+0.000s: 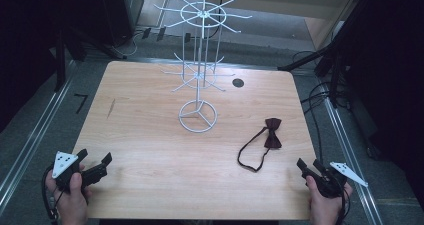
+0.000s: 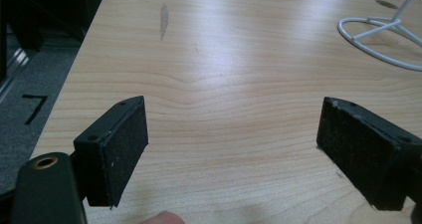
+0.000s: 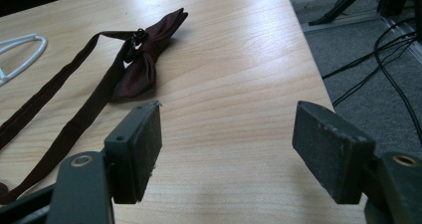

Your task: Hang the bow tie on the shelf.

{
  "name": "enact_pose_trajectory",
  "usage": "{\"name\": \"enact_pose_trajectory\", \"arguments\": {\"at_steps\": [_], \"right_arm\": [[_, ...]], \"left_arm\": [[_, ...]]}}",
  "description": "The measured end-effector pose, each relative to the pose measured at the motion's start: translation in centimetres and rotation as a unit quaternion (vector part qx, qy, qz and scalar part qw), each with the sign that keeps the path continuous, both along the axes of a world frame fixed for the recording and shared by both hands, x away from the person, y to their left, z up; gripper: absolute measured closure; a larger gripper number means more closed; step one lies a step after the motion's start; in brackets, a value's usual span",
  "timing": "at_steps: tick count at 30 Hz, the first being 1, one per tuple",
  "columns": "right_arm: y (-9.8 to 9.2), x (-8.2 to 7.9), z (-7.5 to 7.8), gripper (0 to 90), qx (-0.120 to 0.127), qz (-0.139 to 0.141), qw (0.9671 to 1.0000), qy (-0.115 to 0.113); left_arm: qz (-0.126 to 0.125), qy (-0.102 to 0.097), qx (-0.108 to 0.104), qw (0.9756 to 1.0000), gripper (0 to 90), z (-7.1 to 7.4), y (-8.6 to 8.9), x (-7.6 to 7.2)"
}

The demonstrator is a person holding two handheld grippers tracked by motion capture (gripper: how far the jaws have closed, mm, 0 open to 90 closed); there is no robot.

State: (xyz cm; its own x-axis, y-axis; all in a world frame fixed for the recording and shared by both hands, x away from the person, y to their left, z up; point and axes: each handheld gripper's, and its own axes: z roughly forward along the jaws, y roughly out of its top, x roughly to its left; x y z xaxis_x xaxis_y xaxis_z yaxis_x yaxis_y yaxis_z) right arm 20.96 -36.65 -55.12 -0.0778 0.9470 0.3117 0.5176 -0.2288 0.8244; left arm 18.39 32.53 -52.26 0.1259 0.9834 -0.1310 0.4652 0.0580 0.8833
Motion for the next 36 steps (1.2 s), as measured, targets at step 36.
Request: {"name": "enact_pose_trajectory", "arguments": {"at_steps": [36], "right_arm": [[4.9, 5.1, 3.8, 35.0, -0.047, 0.049, 0.9882, 0.137]], "left_arm": [[-0.004, 0.003, 0.000, 1.0000, 13.4, 0.0, 0.0, -0.1]]}}
